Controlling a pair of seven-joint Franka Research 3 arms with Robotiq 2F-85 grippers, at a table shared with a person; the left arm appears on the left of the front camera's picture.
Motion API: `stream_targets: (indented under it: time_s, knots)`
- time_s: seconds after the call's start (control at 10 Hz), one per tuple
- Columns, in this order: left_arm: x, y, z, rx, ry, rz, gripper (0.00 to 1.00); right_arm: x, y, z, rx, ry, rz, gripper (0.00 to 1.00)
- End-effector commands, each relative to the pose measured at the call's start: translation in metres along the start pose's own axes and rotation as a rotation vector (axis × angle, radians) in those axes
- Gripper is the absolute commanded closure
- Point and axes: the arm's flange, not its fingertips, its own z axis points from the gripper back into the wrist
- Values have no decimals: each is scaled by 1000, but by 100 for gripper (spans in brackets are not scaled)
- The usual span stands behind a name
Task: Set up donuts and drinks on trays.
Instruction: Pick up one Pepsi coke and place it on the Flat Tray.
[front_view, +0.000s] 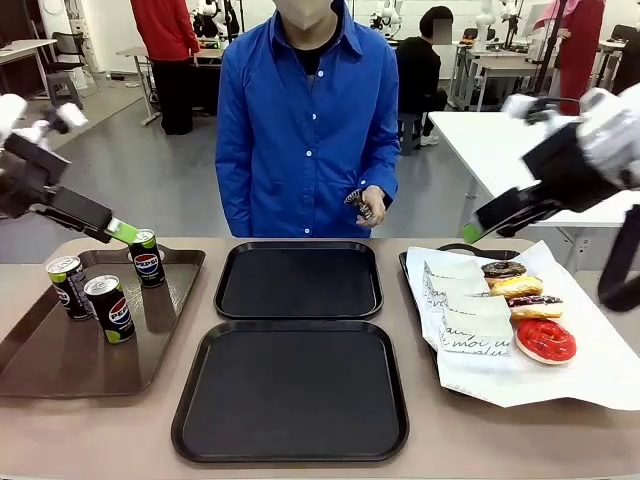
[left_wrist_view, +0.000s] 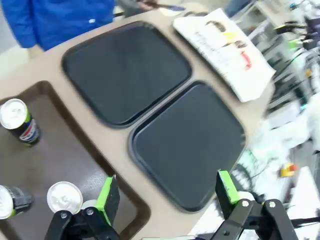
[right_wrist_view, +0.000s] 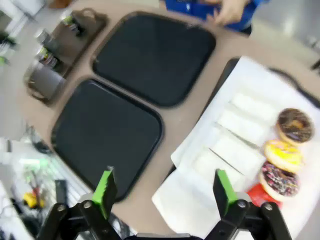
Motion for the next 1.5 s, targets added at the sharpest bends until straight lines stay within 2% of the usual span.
stream_targets:
  time_s: [0.0,0.1,0.3,0.5,0.6,0.8,1.2,1.3,1.4]
  knots:
    - [-18,38,6,-430,-221,427,0,-95,-46,-18,363,-272,-376,0]
    - [-30,61,13,-427,-237,512,0,-119,-73,-14,440,-293,-463,0]
    - [-47,89,40,-418,-274,630,0,-160,-104,2,522,-372,-552,0]
    - [-61,106,74,-350,-288,708,0,-191,-117,21,534,-437,-590,0]
    - [-68,109,86,-288,-277,735,0,-202,-121,31,523,-423,-600,0]
    - [-75,112,105,-231,-252,765,0,-214,-120,44,522,-370,-598,0]
    - [-85,114,130,-219,-259,792,0,-224,-117,67,482,-387,-612,0]
    - [-85,113,131,-213,-242,792,0,-221,-116,69,477,-396,-610,0]
    - [-85,118,124,-226,-275,771,0,-203,-107,69,411,-373,-590,0]
